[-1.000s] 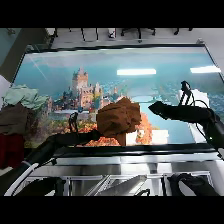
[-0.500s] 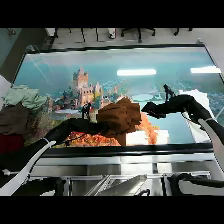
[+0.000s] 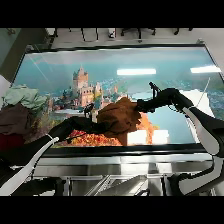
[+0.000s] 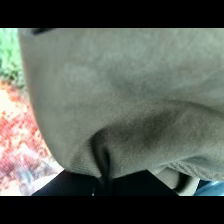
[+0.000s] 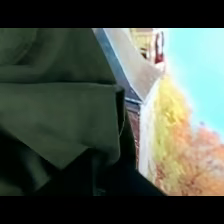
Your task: Fold the shirts.
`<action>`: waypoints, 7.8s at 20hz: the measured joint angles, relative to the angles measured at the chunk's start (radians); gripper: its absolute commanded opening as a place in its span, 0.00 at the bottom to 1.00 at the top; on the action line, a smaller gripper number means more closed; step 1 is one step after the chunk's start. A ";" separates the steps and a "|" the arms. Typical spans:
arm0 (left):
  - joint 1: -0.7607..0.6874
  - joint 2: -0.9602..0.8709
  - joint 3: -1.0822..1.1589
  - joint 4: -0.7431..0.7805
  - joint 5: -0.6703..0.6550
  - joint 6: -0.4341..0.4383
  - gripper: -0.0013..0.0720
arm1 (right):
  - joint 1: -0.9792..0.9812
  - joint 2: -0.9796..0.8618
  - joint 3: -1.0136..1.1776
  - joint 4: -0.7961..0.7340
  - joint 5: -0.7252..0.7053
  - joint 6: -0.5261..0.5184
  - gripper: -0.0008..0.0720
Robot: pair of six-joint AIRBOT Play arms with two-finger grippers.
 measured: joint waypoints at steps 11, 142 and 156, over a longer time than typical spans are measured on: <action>0.262 0.500 0.586 0.111 0.263 0.010 0.05 | -0.020 0.404 0.473 0.027 -0.188 -0.062 0.03; 0.641 -0.096 0.518 0.054 0.392 0.227 0.05 | 0.429 0.376 -0.570 0.044 0.397 0.427 0.03; 0.757 0.430 0.645 -0.231 0.263 0.016 0.05 | 0.021 0.935 0.183 0.013 0.232 0.166 0.03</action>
